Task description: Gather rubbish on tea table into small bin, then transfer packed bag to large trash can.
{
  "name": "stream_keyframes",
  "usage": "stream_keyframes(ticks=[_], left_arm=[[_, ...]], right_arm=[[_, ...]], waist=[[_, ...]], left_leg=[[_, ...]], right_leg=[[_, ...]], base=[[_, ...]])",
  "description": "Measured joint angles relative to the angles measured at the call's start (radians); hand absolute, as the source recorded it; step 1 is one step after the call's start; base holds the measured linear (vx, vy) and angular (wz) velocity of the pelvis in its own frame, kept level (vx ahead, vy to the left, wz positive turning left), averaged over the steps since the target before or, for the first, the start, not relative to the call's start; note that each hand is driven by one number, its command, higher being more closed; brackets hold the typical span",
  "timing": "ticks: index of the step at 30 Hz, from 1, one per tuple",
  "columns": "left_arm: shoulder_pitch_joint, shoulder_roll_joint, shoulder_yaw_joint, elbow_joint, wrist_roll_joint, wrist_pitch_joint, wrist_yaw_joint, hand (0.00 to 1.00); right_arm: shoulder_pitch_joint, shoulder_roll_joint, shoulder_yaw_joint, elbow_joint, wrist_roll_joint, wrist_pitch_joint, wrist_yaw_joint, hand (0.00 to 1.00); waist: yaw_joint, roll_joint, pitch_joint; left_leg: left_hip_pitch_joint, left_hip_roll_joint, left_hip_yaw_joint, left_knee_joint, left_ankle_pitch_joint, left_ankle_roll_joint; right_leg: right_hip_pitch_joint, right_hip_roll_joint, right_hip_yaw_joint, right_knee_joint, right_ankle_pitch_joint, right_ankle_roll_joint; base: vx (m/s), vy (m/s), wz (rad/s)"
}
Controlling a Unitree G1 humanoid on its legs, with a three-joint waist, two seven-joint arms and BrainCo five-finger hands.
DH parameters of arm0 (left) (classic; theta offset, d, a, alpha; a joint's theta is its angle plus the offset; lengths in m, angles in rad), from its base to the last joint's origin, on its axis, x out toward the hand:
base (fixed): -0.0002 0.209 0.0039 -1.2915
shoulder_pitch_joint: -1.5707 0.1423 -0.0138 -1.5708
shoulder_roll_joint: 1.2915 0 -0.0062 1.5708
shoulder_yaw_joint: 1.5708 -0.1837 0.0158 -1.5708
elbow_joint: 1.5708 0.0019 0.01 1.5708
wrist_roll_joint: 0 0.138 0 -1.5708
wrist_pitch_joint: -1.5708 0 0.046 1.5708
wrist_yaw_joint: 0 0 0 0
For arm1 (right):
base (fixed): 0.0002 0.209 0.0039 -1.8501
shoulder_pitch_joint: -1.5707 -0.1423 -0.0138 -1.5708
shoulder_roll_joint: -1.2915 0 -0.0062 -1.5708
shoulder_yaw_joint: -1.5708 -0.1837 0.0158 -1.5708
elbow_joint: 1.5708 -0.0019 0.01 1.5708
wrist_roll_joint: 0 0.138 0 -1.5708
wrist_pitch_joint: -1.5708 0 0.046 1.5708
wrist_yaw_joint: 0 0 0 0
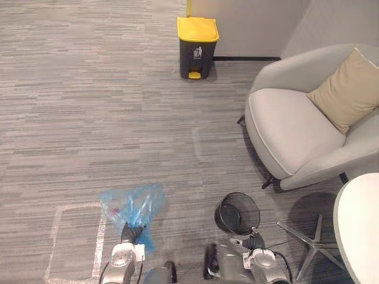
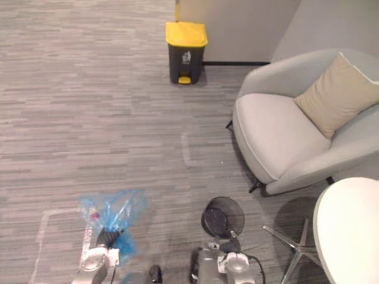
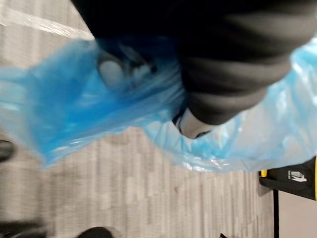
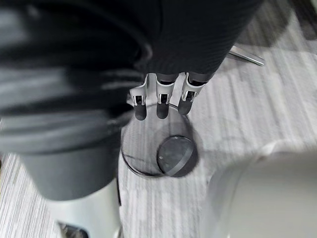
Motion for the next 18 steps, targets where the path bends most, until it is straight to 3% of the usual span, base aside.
stream_keyframes(ticks=[1,3,4,5,6,7,9,11,12,13,14,15,16,18], left_arm=[[-0.008,-0.014,0.0,0.001,0.0,0.0,-0.001,1.0],[-0.016,-0.028,0.0,0.002,0.0,0.001,-0.003,1.0],[-0.019,-0.04,0.0,0.001,0.0,0.001,-0.006,1.0],[-0.018,-0.044,0.0,0.001,0.0,0.001,-0.007,1.0],[-0.011,-0.057,0.0,-0.006,-0.001,-0.002,-0.009,1.0],[-0.008,-0.061,0.0,-0.02,-0.002,-0.003,-0.012,1.0],[-0.01,-0.063,0.0,-0.02,-0.002,-0.004,-0.019,1.0],[-0.014,-0.065,0.002,-0.018,-0.002,-0.004,-0.021,1.0],[-0.016,-0.075,0.0,-0.017,-0.001,-0.001,-0.021,1.0],[-0.017,-0.092,0.0,-0.016,-0.001,-0.001,-0.021,1.0],[-0.017,-0.094,0.0,-0.014,-0.001,-0.001,-0.021,1.0],[-0.027,-0.082,0.0,-0.01,-0.001,0.0,-0.02,1.0],[-0.028,-0.074,-0.001,-0.01,-0.001,0.0,-0.02,1.0],[-0.041,-0.058,0.0,-0.009,0.0,0.002,-0.019,1.0]], right_arm=[[-0.009,-0.004,-0.012,-0.003,0.0,0.0,-0.001,0.0],[-0.016,-0.004,-0.032,-0.003,0.001,-0.001,-0.001,0.0],[-0.011,0.001,-0.043,-0.001,0.001,-0.001,-0.001,0.0],[-0.009,0.002,-0.043,-0.002,0.002,-0.001,-0.001,0.0],[-0.005,0.004,-0.039,-0.015,0.003,-0.001,-0.003,0.0],[-0.006,0.003,-0.041,-0.019,0.004,-0.002,-0.006,0.0],[-0.037,0.004,-0.045,-0.021,0.004,-0.002,-0.007,0.0],[-0.056,0.006,-0.05,-0.027,0.004,-0.003,-0.008,0.0],[-0.052,0.004,-0.052,-0.035,0.004,-0.003,-0.009,0.0],[-0.042,-0.011,-0.058,-0.035,0.004,-0.002,-0.011,0.0],[-0.039,-0.013,-0.06,-0.031,0.005,-0.001,-0.011,0.0],[-0.034,0.008,-0.064,-0.017,0.005,0.0,-0.012,0.0],[-0.033,0.016,-0.065,-0.013,0.005,0.001,-0.012,0.0],[-0.024,0.028,-0.066,-0.013,0.004,0.001,-0.01,0.0]], waist=[[-0.001,0.014,0.001],[-0.005,0.018,0.0],[-0.01,0.017,0.002],[-0.009,0.015,0.005],[0.004,0.018,0.01],[0.025,0.014,0.014],[0.041,0.011,0.02],[0.045,0.007,0.026],[0.043,0.02,0.034],[0.046,0.046,0.034],[0.048,0.05,0.035],[0.054,0.018,0.03],[0.054,0.004,0.028],[0.058,-0.009,0.031]], left_leg=[[0.0,0.01,0.002,0.002,0.012,-0.02],[-0.013,0.02,0.006,0.06,0.035,-0.058],[-0.067,0.032,0.01,0.235,0.045,-0.077],[-0.094,0.04,0.015,0.314,0.046,-0.087],[-0.164,0.086,0.061,0.538,0.012,-0.068],[-0.226,0.119,0.101,0.651,-0.02,-0.028],[-0.315,0.134,0.12,0.621,-0.048,-0.02],[-0.377,0.13,0.114,0.492,-0.04,-0.02],[-0.386,0.12,0.089,0.339,0.018,-0.031],[-0.376,0.124,0.048,0.177,0.187,-0.065],[-0.369,0.12,0.05,0.171,0.224,-0.049],[-0.35,0.072,0.074,0.14,0.209,-0.035],[-0.349,0.057,0.083,0.136,0.201,-0.033],[-0.354,0.026,0.116,0.214,0.129,0.014]], right_leg=[[0.009,0.003,-0.016,0.002,-0.03,-0.015],[0.043,0.006,-0.027,-0.022,-0.042,-0.023],[0.123,0.009,-0.033,-0.092,-0.043,-0.023],[0.158,0.011,-0.032,-0.117,-0.043,-0.023],[0.245,0.021,-0.027,-0.17,-0.047,-0.026],[0.295,0.023,-0.009,-0.192,-0.057,-0.025],[0.321,0.012,0.017,-0.205,-0.06,-0.023],[0.331,-0.015,0.042,-0.205,-0.08,0.012],[0.351,-0.029,0.05,-0.202,-0.1,0.045],[0.363,-0.026,0.066,-0.187,-0.134,0.096],[0.364,-0.029,0.073,-0.184,-0.141,0.107],[0.362,-0.071,0.092,-0.193,-0.144,0.114],[0.362,-0.088,0.096,-0.195,-0.146,0.117],[0.378,-0.137,0.119,-0.18,-0.158,0.15]], base=[[0.5,-0.142,0.2],[0.46,-0.123,0.28],[0.49,-0.109,0.4],[0.39,-0.04,0.34],[0.4,0.031,-0.08],[0.31,0.037,-0.23],[0.25,0.107,-0.45],[0.2,0.159,-0.36],[0.3,0.338,-0.22],[0.26,0.3,-0.22],[0.32,0.368,-0.17],[0.16,0.165,-0.06],[0.31,0.294,-0.03],[0.3,0.238,-0.21]])
